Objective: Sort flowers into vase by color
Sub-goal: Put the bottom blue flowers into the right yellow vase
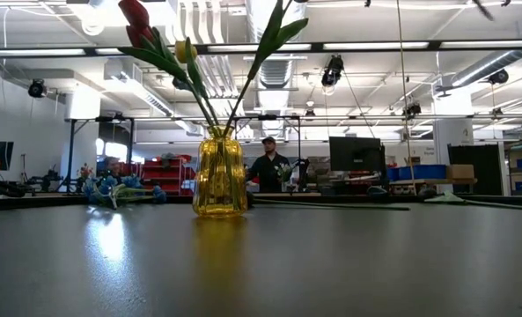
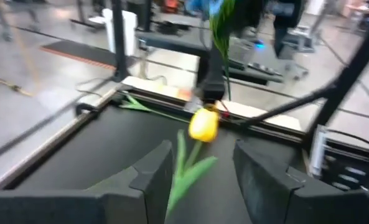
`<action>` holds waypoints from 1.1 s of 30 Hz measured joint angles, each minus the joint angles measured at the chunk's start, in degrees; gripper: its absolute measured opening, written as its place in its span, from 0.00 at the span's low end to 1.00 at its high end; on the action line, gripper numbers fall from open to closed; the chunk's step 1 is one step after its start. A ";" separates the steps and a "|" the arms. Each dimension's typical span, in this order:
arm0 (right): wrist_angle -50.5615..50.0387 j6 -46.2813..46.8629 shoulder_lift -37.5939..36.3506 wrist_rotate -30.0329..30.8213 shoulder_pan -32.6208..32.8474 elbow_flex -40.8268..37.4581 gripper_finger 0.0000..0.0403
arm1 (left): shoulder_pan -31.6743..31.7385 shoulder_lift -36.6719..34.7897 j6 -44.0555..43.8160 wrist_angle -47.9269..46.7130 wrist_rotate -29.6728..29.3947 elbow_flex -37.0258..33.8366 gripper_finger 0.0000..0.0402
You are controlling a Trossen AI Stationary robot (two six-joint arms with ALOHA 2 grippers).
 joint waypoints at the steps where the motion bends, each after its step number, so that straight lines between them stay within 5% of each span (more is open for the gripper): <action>1: -4.96 3.16 -1.14 1.89 0.83 -0.54 0.03 | 0.00 -0.22 0.07 -0.29 -1.29 -0.08 0.38; 5: -18.76 15.68 -5.84 9.22 4.13 -4.19 0.03 | 0.00 -0.72 1.45 -0.66 -5.11 -0.12 0.37; 10: -22.65 27.44 -11.59 15.24 6.05 -12.59 0.03 | 0.76 -0.61 3.50 -0.72 -5.91 -0.15 0.37; 22: -22.68 40.49 -15.27 15.04 6.04 -30.93 0.03 | 4.03 -2.60 5.31 -4.63 -5.95 -0.21 0.37; 33: -22.84 46.40 -15.40 11.79 6.03 -34.61 0.03 | 4.68 -7.50 6.03 -6.74 -5.99 -0.21 0.37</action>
